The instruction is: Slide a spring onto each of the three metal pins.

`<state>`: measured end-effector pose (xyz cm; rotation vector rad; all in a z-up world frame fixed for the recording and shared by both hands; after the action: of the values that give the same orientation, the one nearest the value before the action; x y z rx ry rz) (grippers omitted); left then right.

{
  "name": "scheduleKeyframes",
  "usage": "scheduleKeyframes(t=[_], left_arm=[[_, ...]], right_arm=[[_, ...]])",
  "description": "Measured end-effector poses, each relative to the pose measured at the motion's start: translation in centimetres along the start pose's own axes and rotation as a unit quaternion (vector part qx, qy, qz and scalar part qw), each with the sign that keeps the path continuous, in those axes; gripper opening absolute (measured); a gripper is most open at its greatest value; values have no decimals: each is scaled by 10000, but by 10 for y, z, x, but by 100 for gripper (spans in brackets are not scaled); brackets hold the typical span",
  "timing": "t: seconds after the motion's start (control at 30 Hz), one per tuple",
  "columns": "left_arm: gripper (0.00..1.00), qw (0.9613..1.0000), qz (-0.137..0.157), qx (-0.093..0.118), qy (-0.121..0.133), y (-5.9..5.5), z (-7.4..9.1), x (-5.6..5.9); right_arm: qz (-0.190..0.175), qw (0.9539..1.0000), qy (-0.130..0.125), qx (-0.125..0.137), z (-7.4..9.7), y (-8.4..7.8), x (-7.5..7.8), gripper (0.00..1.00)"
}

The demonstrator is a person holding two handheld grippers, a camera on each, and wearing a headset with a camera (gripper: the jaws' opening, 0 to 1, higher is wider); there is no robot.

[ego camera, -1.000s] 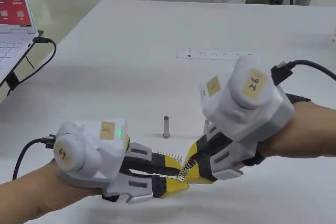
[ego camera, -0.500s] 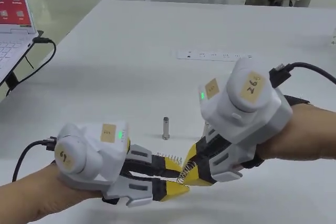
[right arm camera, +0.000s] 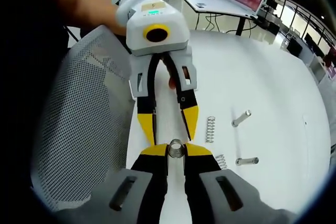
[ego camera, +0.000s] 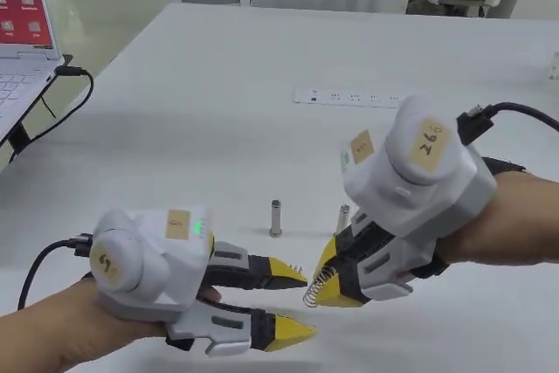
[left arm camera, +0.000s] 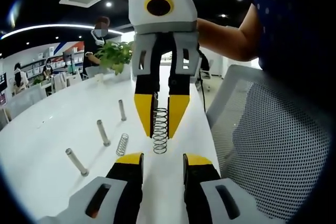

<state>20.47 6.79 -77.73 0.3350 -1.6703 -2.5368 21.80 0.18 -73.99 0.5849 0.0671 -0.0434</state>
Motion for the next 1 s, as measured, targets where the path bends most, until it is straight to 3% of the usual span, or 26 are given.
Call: scheduleKeyframes(t=[0.57, 1.0], left_arm=[[37, 9986, 211, 17, 474, -9, 19, -14], [52, 9930, 524, 64, 1057, -20, 39, -23]], right_arm=[[-284, 9988, -370, -157, 28, -29, 23, 8], [-446, 9968, -660, -107, 51, -39, 38, 8]])
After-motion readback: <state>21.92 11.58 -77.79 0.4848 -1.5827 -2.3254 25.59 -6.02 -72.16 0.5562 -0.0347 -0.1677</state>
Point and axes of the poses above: the centre of the closed fingertips' face, and the gripper's own axes: z roughly backward along the fingers, x roughly to its right, y roughly out of its top, the point moved 5 cm from there along z, roughly backward along the fingers, and after that the axes turned 7 degrees about -z, right-handed, at the moved point
